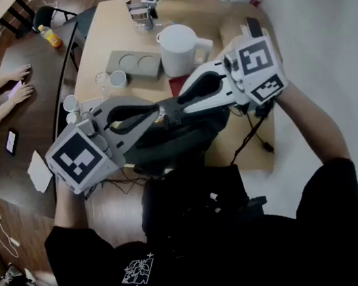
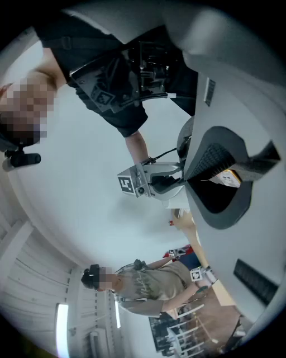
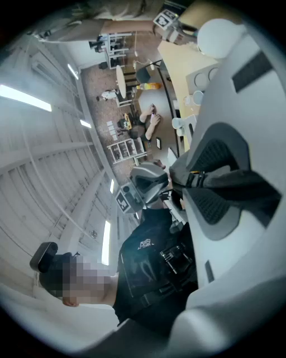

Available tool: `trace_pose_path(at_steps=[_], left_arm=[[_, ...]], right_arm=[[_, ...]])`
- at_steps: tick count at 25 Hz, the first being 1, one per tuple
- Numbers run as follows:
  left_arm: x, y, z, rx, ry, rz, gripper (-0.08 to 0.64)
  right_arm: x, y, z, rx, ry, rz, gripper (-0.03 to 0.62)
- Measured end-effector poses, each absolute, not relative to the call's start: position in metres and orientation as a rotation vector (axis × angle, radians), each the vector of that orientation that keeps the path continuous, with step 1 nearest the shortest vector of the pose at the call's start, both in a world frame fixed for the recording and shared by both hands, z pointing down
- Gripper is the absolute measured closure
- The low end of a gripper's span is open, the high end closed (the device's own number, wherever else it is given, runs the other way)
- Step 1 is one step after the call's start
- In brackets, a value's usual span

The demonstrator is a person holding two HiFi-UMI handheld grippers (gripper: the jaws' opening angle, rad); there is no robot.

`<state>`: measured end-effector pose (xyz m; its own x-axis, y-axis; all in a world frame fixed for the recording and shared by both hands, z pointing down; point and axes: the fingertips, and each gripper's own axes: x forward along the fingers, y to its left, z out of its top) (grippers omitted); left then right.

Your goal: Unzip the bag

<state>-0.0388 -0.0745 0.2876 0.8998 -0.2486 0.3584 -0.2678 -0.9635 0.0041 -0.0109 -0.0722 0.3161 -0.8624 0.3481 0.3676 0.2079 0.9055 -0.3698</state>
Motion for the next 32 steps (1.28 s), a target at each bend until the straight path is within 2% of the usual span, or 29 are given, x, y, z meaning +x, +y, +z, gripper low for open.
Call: trace_pose_path(at_steps=[1,3,6,10,22,32], left_arm=[[-0.039,-0.073,0.288,2.985,-0.342,0.554,0.558],[-0.039,-0.073,0.291,2.956,-0.244,0.568,0.48],[-0.035,-0.072,0.296,2.948,-0.183,0.593,0.472],[-0.028,-0.058,0.301,2.916,-0.055,0.628,0.376],[-0.022,-0.055,0.317,2.947,-0.025,0.745,0.376],[-0.024,-0.053,0.315,2.976,-0.04,0.775,0.374]], right_arm=[[-0.011,-0.072,0.316,-0.436,-2.617,0.468,0.46],[-0.011,-0.072,0.317,-0.495,-2.582,0.52,0.425],[-0.011,-0.076,0.319,-0.571,-2.525,0.609,0.408],[-0.012,-0.073,0.325,-0.657,-2.401,0.706,0.38],[-0.022,-0.065,0.347,-0.785,-2.154,0.86,0.347],[-0.025,-0.052,0.333,-0.833,-2.163,0.706,0.348]])
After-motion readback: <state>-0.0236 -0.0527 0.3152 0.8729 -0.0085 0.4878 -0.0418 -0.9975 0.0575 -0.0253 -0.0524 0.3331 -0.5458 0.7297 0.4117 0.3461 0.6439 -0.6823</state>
